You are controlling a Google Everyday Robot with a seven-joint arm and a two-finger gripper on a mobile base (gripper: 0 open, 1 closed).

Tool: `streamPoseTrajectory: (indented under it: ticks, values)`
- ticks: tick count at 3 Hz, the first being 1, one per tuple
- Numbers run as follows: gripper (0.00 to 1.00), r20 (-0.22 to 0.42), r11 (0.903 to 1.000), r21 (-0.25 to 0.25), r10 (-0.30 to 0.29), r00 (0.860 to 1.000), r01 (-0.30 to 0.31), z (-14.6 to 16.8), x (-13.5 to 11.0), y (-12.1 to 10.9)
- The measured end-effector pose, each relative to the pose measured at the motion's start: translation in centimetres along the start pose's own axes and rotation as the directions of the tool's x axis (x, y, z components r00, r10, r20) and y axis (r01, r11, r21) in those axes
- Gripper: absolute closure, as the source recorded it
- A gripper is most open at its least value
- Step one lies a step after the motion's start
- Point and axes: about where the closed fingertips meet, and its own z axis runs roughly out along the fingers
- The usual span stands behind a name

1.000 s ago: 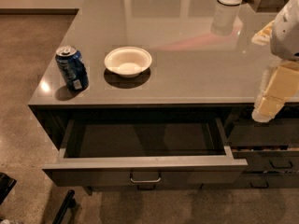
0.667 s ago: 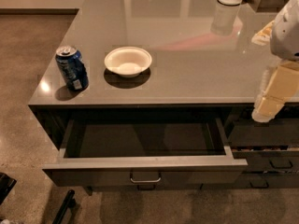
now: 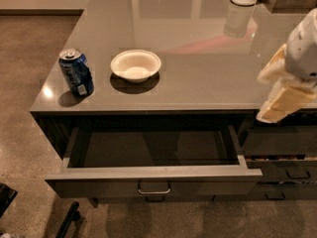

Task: Close top drawer

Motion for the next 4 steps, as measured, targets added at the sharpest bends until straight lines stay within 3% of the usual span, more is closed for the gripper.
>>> streamPoseTrajectory:
  ticks: [1,2,3,4]
  values:
    - [0.65,0.029,0.9991,-0.033,0.029,0.999,-0.028,2.8,0.4,3.6]
    - [0.88,0.048,0.9941,-0.094,0.059,0.997,-0.054,7.9,1.5,7.8]
    - [1.00,0.070,0.9834,-0.167,0.084,0.994,-0.071,14.7,2.5,11.8]
    - [1.00,0.045,0.9762,-0.200,0.094,0.995,-0.084,16.8,3.7,13.9]
